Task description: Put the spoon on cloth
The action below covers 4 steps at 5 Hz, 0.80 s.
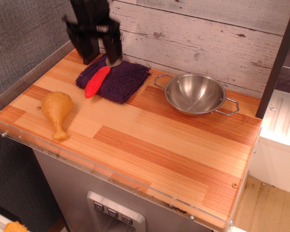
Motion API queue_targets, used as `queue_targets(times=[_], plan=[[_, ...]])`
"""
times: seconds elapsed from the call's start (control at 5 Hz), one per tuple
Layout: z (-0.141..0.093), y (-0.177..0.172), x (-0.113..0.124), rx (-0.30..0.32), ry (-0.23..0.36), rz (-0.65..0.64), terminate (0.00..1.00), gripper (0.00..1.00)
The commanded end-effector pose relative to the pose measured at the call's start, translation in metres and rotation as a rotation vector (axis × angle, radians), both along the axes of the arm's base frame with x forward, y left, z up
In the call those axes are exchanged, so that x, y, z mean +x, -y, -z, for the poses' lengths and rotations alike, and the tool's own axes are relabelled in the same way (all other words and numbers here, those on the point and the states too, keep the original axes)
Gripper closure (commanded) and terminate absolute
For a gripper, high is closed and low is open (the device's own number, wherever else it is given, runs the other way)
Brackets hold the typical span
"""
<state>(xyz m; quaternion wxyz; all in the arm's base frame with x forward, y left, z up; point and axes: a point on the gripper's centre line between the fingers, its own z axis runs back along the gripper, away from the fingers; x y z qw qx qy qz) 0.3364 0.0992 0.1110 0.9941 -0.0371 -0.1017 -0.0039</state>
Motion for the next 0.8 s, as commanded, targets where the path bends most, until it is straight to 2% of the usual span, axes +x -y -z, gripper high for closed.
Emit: queue_targets(times=[0.0,0.2,0.4,0.6], plan=[[-0.0327,0.0300,-0.0285,0.050,0.029,0.024,0.00,0.00],[-0.0291,0.0374,-0.0275,0.007,0.024,0.095,0.00,0.00],[-0.0291,0.0374,-0.0275,0.007,0.024,0.095,0.00,0.00],[-0.0291,0.0374,-0.0275,0.007,0.024,0.095,1.00,0.00]])
